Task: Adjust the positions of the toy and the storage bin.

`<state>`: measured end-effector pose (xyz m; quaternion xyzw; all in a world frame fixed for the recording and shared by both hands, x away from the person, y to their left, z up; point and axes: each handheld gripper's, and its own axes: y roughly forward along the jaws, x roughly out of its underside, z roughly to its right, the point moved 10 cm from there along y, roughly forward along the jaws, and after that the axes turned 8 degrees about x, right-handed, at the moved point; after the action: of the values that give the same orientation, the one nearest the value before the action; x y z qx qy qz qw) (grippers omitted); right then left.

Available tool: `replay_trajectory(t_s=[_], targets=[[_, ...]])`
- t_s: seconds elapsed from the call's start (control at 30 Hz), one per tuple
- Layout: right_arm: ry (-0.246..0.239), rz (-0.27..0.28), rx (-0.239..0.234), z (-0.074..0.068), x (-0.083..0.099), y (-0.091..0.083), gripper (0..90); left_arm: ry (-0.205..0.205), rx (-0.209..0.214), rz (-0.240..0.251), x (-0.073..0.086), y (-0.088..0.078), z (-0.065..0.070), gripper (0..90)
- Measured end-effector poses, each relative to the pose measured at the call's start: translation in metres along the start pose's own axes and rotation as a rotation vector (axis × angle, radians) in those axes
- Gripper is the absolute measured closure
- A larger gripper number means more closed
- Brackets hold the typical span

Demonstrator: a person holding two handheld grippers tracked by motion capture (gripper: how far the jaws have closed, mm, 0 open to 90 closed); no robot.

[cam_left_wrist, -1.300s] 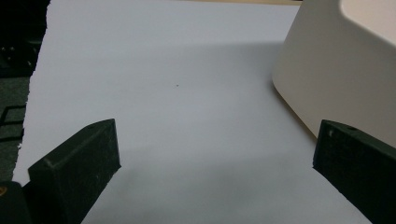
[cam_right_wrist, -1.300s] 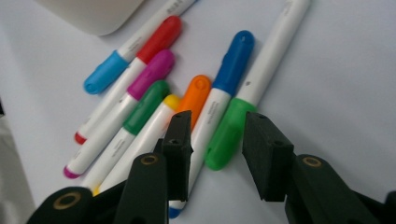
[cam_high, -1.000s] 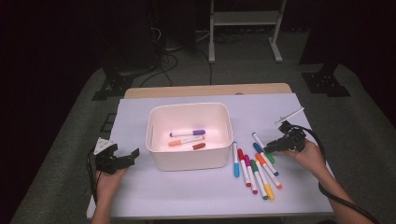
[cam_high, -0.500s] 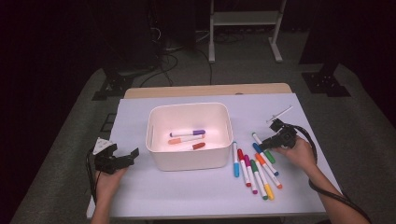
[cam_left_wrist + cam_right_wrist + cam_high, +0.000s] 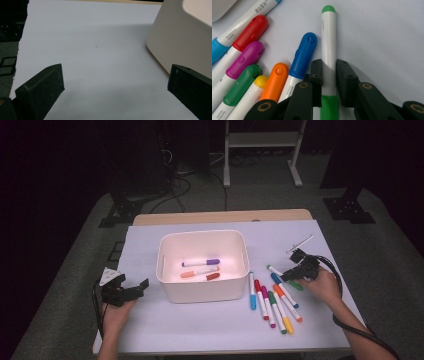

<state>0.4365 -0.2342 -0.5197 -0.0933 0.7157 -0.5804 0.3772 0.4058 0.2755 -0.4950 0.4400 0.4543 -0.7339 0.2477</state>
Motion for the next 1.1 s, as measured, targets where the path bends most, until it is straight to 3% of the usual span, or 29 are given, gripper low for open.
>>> replay_trajectory(t_s=[0.17,0.37,0.57,0.77,1.1], targets=[[-0.011,-0.003,0.019,-0.001,0.0,0.0,75.1,0.003,0.003,-0.002,0.0,0.001,0.001,0.0],[0.042,0.005,-0.063,0.002,0.002,-0.006,75.5,-0.004,-0.001,0.0,0.001,0.0,-0.001,0.0],[0.084,0.038,-0.154,0.002,0.001,-0.034,75.5,-0.002,0.0,0.0,0.0,0.001,0.0,0.0],[0.044,0.046,-0.202,-0.009,-0.003,-0.063,75.4,0.002,-0.002,-0.002,0.0,0.0,0.0,0.0],[-0.038,0.072,-0.282,-0.041,-0.023,-0.114,75.4,0.002,0.0,-0.003,0.0,0.0,0.001,0.0]])
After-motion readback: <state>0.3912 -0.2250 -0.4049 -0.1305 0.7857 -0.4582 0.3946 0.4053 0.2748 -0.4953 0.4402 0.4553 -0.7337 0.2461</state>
